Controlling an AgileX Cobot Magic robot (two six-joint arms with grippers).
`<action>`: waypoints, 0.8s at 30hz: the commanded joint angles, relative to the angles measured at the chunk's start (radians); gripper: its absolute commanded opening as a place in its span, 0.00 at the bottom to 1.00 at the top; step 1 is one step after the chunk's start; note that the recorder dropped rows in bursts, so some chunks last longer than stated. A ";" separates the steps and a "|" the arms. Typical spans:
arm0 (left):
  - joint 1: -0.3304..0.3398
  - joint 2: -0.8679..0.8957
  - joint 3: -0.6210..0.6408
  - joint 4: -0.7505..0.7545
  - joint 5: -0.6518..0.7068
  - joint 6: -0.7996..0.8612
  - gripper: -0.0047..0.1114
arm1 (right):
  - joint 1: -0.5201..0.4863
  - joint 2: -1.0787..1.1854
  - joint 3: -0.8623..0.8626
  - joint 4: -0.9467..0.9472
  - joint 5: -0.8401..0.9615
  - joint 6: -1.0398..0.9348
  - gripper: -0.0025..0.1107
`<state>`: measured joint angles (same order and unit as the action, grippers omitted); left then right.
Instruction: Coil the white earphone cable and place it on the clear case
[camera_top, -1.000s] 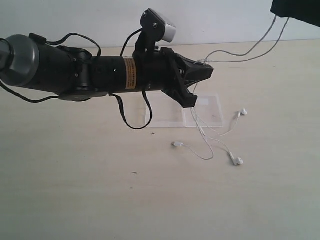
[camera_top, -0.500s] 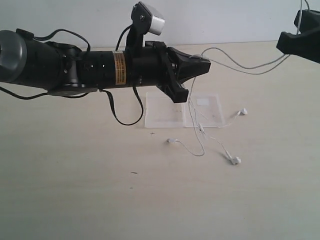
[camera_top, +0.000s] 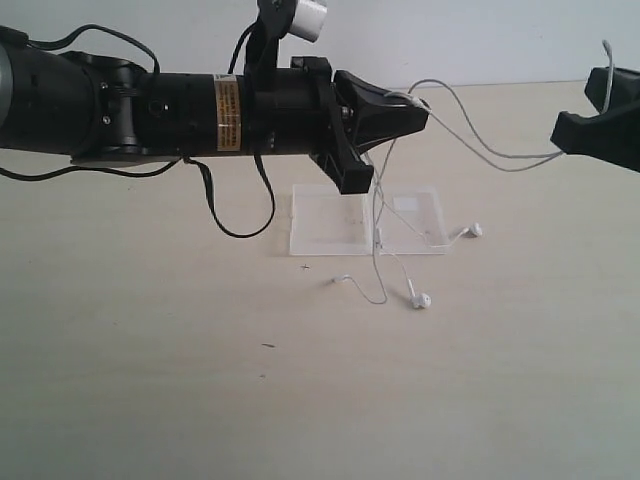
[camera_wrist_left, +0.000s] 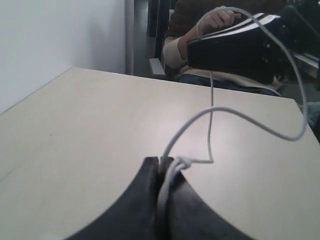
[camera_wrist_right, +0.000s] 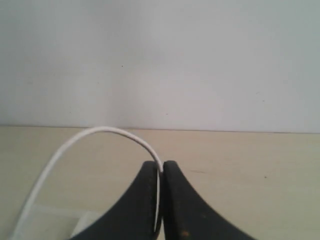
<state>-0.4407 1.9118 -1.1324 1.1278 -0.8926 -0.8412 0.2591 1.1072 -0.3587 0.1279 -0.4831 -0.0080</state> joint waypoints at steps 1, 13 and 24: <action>0.002 -0.011 0.003 -0.005 0.007 -0.009 0.04 | -0.004 0.006 0.002 -0.013 0.029 0.008 0.22; 0.002 -0.015 0.003 -0.006 0.098 -0.009 0.04 | -0.004 0.002 0.002 -0.027 0.120 0.008 0.47; 0.002 -0.015 0.003 -0.017 0.102 -0.007 0.04 | -0.004 -0.079 0.002 -0.041 0.203 0.013 0.67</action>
<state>-0.4407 1.9096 -1.1324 1.1278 -0.7950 -0.8449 0.2591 1.0488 -0.3587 0.1000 -0.2900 0.0000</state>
